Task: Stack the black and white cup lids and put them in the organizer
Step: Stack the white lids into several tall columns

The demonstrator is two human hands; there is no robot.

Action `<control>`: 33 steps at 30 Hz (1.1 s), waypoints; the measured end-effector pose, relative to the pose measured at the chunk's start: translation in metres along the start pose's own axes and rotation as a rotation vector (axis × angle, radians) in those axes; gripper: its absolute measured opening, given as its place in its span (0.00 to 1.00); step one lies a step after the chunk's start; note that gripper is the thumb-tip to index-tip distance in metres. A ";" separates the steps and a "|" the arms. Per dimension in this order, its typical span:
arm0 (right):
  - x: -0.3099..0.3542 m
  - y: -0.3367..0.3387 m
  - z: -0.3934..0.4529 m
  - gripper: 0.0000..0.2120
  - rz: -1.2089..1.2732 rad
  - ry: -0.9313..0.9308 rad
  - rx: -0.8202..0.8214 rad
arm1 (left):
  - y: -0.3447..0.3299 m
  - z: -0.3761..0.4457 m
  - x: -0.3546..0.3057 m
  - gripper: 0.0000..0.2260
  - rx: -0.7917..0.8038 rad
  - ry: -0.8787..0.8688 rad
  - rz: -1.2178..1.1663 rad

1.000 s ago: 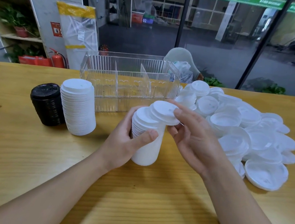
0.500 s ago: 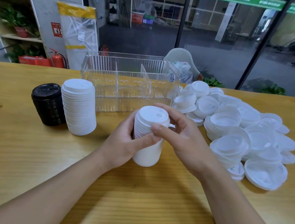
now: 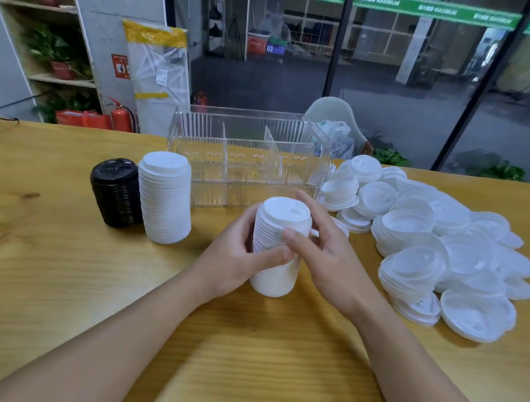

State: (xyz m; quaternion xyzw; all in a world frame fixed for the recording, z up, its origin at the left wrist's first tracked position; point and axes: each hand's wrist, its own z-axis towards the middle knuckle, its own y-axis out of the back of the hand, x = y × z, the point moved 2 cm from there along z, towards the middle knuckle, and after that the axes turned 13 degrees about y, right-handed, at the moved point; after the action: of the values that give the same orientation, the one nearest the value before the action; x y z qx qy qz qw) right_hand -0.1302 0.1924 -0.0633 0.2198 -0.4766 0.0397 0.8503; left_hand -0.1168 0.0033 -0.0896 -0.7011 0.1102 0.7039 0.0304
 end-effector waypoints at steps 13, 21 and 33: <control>-0.010 -0.060 0.011 0.23 -0.367 -0.113 -0.052 | 0.040 -0.051 0.029 0.02 -0.341 0.037 0.500; -0.022 -0.105 0.070 0.28 -0.276 -0.156 -0.022 | 0.063 -0.035 0.031 0.04 -0.366 0.038 0.670; -0.029 -0.047 0.004 0.26 -0.545 -0.163 -0.036 | 0.109 -0.015 0.039 0.13 -0.342 0.100 0.614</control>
State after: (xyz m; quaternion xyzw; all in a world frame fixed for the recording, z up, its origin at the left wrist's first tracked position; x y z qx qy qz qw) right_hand -0.1364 0.1530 -0.1014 0.3272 -0.4675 -0.2164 0.7922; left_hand -0.1241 -0.1100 -0.1157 -0.6638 0.1977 0.6533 -0.3058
